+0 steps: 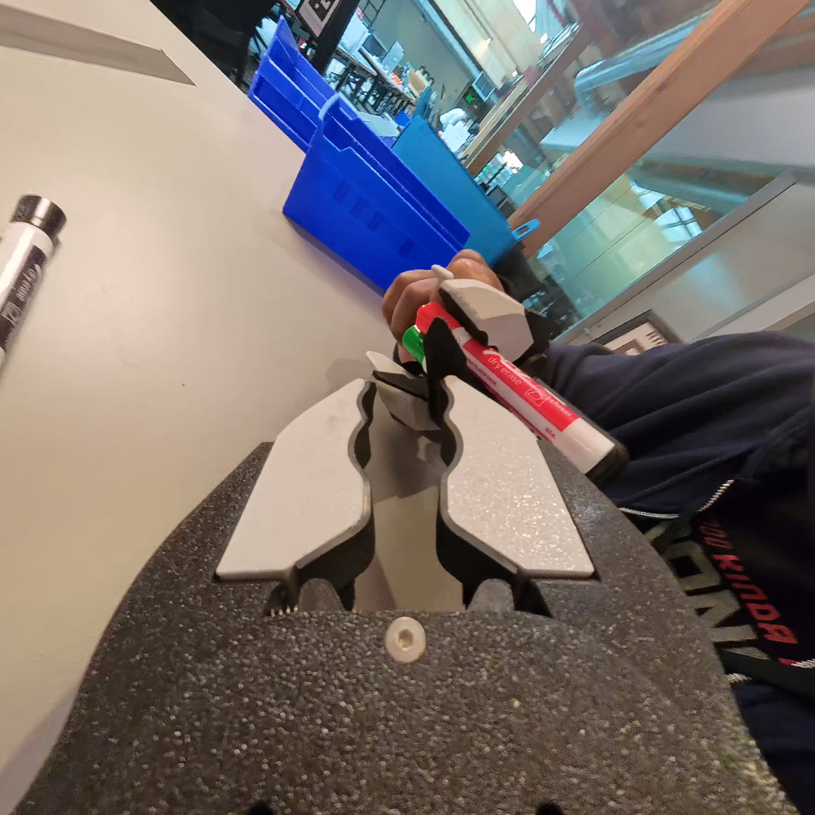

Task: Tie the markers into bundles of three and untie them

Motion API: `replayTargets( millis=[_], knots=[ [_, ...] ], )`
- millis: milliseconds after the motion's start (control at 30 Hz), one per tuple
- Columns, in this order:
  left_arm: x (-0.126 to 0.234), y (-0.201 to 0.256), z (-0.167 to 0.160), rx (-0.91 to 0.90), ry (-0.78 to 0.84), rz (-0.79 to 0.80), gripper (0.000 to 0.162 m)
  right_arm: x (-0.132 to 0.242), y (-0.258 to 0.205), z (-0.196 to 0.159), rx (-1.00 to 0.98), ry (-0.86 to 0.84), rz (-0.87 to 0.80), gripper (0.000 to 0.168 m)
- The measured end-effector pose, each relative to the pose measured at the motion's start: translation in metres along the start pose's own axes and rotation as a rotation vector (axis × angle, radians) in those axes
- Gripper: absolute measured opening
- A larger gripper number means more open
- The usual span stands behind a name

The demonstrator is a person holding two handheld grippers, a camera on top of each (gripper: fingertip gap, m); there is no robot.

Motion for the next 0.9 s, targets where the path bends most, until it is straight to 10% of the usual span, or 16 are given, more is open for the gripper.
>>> replayTargets(
  millis=[900],
  knots=[
    [-0.0029,-0.0024,-0.0002,0.044,0.031,0.092,0.035,0.0001,-0.0069,-0.0033,0.106,-0.042,-0.005,0.042]
  ],
)
Point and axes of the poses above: each gripper's, where its closed fingertips meet, x back along the fingers, z out of its top, y = z × x across the jaws, the point moved 7 cm from there along x, back along the fingers, and after that the axes turned 5 degrees about x, right-handed, at the moved point
